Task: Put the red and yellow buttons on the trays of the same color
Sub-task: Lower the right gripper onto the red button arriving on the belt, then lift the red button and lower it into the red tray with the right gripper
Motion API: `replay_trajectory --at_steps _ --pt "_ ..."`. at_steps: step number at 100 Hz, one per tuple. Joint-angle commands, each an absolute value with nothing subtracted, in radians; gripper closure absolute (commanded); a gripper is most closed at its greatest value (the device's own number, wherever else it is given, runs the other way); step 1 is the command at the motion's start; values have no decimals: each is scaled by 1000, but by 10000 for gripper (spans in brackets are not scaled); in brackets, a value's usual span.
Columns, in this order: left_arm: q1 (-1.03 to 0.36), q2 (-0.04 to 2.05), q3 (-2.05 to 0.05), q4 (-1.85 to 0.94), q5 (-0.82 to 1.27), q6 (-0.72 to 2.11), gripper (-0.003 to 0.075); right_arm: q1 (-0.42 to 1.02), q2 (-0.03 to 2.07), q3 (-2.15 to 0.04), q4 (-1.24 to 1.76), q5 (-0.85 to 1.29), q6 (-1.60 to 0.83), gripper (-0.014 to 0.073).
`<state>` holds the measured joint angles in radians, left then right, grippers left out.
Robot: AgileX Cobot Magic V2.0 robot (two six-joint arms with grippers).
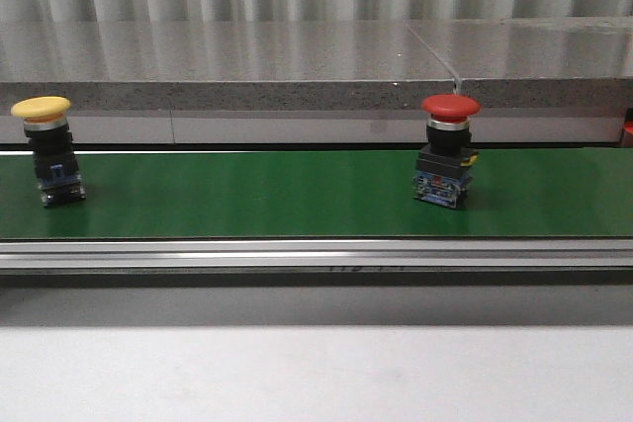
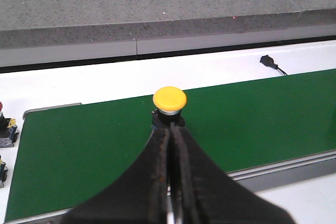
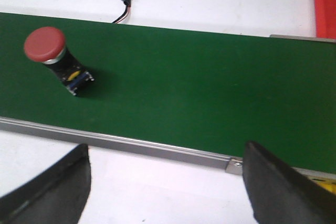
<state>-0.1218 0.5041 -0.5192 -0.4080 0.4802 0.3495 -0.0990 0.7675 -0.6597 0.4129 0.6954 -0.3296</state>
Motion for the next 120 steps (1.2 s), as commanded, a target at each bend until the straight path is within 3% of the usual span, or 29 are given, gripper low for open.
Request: replay_trajectory --at_steps 1,24,43,103,112,120 --pt "-129 506 -545 -433 405 351 740 -97 764 -701 469 680 -335 -48" --pt "-129 506 -545 -433 405 351 740 -85 874 -799 489 773 -398 -42" --pt "-129 506 -545 -433 405 351 740 12 1023 -852 490 770 -441 -42" --pt "-129 506 -545 -433 405 351 740 154 1435 -1013 474 603 -478 -38" --pt "-129 506 -545 -433 405 351 740 154 1469 -1024 472 596 -478 39" --pt "-129 506 -545 -433 405 351 740 154 1479 -1028 472 598 -478 212"
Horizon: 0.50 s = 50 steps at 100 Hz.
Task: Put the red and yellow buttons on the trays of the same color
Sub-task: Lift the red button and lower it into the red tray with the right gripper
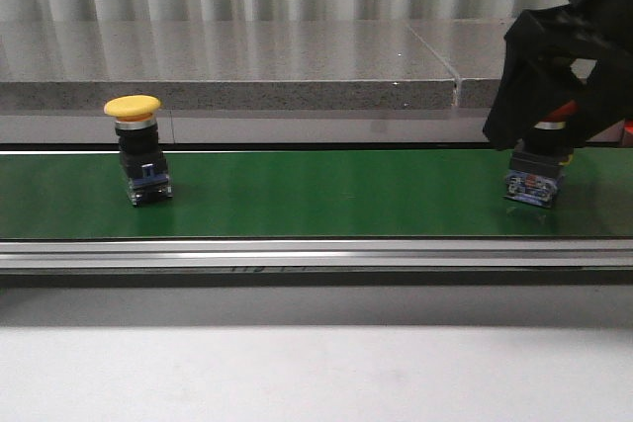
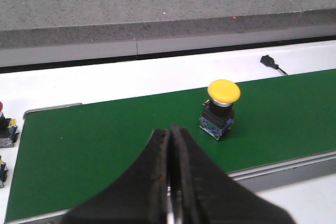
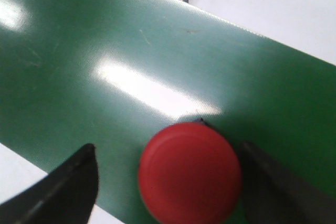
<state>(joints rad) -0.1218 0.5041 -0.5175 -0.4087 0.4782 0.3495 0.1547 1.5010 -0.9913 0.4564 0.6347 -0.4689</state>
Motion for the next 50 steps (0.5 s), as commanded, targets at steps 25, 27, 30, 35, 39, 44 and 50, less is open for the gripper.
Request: replay_trajectory --at_steps 25,27,30,35,39,44,50 --pt "-129 506 -545 -433 405 351 740 115 1473 -1165 470 760 -477 466" --pt "-129 506 -545 -433 405 351 740 104 1473 -1184 470 781 -477 466" --pt "-129 506 -545 -433 405 351 740 83 1473 -1210 469 805 -477 466" --pt "-129 506 -545 -433 405 351 740 45 1473 -1254 469 841 -476 466" --pt "-129 506 -545 -433 405 351 740 13 1473 -1291 469 859 -476 466" --pt "-129 506 -545 -433 405 351 740 -47 1473 -1332 469 869 -472 466" --pt "-129 506 -545 -433 405 351 740 -113 1473 -1373 469 869 -458 466"
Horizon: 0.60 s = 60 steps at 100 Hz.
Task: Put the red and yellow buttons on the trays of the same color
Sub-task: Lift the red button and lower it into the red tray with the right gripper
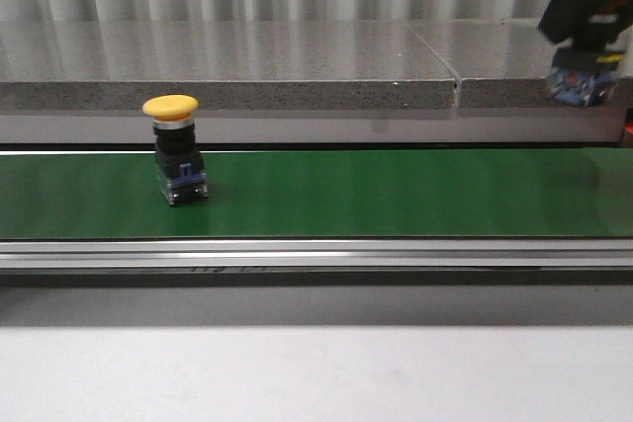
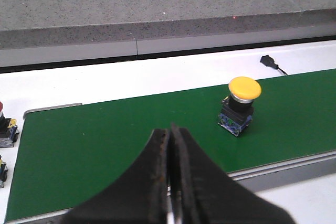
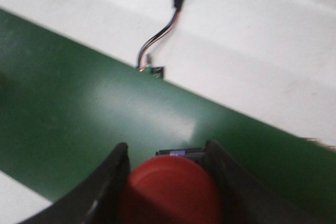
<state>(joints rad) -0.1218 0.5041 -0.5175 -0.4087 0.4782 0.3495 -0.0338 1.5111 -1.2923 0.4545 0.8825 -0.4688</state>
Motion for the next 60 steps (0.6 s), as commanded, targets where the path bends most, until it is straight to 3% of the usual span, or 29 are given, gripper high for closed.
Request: replay_trajectory --at_steps 1,36,60 --pt "-129 506 -545 -433 405 351 740 -131 1473 -1383 469 869 -457 466" --pt "-129 506 -545 -433 405 351 740 -518 1520 -1463 482 668 -422 466" --pt "-129 506 -545 -433 405 351 740 -638 1676 -1493 494 533 -413 466"
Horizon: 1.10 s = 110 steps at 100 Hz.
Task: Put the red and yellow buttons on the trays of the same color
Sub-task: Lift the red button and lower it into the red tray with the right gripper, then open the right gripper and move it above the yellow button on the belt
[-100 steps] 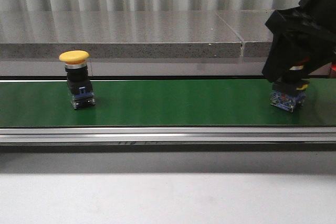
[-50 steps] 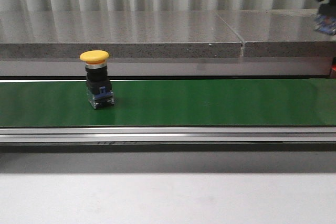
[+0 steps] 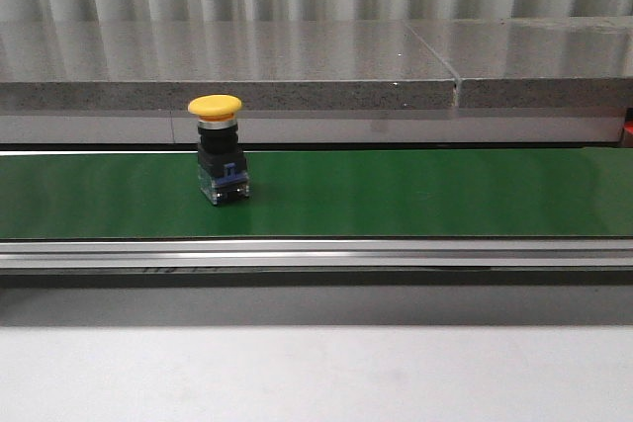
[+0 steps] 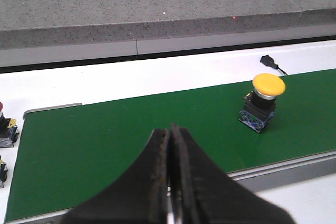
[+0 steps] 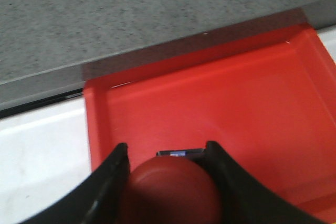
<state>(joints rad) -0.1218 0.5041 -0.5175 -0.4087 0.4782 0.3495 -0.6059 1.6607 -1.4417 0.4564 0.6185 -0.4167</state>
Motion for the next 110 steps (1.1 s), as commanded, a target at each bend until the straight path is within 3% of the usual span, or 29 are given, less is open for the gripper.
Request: replay_trajectory --at_steps 1,38,93,101,110 --pt "-129 506 -545 -433 405 351 740 -641 1687 -1497 495 533 -413 466" --pt "-129 506 -545 -433 405 351 740 -668 1893 -1528 522 524 -412 466" --pt "-129 506 -545 -433 405 351 740 -668 1999 -1529 522 467 -412 466" --pt "-129 506 -545 -433 405 351 740 -668 2001 -1529 522 467 -412 434" --pt "-129 506 -545 -433 405 351 740 -668 2001 -1529 522 465 -412 321"
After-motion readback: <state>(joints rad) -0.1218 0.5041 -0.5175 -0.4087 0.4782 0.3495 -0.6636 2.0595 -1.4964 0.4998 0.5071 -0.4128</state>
